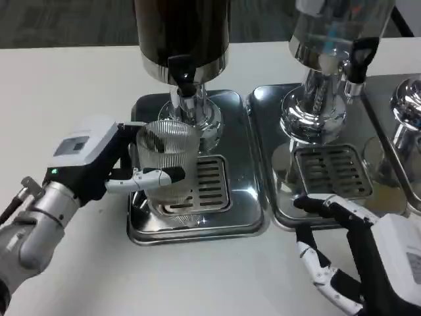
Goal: Grasp the cup under the faucet to collect the drink, then remove the cup.
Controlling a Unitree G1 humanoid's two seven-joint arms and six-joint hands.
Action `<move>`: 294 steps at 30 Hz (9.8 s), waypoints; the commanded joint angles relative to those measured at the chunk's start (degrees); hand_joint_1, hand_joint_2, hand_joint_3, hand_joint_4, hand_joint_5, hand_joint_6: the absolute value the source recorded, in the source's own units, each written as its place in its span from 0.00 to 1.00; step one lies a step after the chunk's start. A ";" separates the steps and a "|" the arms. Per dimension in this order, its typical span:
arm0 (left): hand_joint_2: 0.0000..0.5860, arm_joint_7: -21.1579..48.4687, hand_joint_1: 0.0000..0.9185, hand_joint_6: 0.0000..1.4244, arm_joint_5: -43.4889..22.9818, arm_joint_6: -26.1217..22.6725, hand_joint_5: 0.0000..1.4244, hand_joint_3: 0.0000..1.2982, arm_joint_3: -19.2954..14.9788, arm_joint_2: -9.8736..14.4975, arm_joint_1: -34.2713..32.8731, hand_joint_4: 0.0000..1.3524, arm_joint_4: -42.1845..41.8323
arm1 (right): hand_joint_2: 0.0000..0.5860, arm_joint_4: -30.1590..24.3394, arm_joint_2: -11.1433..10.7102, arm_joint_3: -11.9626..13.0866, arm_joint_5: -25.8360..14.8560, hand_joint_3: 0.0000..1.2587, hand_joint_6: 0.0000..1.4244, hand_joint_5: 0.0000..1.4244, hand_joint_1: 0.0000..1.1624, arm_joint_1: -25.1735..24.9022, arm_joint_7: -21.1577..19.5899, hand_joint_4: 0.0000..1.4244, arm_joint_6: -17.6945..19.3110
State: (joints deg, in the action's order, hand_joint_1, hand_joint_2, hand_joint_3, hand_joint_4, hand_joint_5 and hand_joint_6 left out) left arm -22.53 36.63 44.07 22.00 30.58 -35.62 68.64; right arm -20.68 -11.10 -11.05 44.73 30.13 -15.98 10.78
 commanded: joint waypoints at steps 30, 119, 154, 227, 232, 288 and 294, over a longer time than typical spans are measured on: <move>0.20 11.24 0.00 0.61 -1.17 -0.30 0.43 0.15 1.34 0.21 -0.61 0.21 -3.66 | 0.75 -0.22 0.99 -0.56 -1.22 0.35 0.29 0.30 0.40 0.21 0.90 0.28 -0.93; 0.02 94.82 0.00 0.11 -65.69 -36.78 0.15 0.17 -34.77 5.20 -2.80 0.10 -24.39 | 0.78 9.50 6.55 -1.51 -10.31 0.39 0.31 0.36 0.45 -10.57 0.22 0.35 -1.51; 0.04 96.10 0.00 0.13 -66.30 -43.95 0.15 0.18 -38.24 1.03 -5.09 0.10 -29.18 | 0.78 8.94 6.92 -1.65 -12.96 0.39 0.31 0.36 0.45 -10.25 1.53 0.36 -3.09; 0.06 94.86 0.00 0.12 -52.65 -16.60 0.16 0.22 -30.59 -4.73 -7.57 0.14 -12.74 | 0.78 6.47 6.81 -1.07 -14.02 0.40 0.30 0.36 0.45 -8.01 2.83 0.36 -4.87; 0.06 94.52 0.00 0.12 -52.24 -13.55 0.16 0.22 -30.16 -4.86 -6.91 0.14 -12.91 | 0.78 6.19 6.66 -1.04 -14.11 0.40 0.30 0.36 0.45 -7.97 3.10 0.36 -5.09; 0.09 84.58 0.00 0.13 -45.91 7.66 0.14 0.20 -23.88 -1.16 -4.53 0.12 -13.04 | 0.36 6.30 1.06 -2.09 -25.89 0.00 0.03 0.00 0.59 -26.37 27.13 0.00 -18.92; 0.09 84.57 0.00 0.13 -45.90 7.63 0.14 0.20 -23.80 -0.75 -4.42 0.12 -13.21 | 0.35 9.56 1.55 -2.43 -26.41 0.00 0.01 0.00 0.59 -29.32 27.33 0.00 -18.96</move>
State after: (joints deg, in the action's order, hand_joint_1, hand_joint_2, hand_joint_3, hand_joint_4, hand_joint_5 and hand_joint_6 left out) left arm 61.05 -11.07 51.86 -3.16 28.90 -41.84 55.13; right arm -12.89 -9.64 -13.22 18.79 2.19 11.27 -7.90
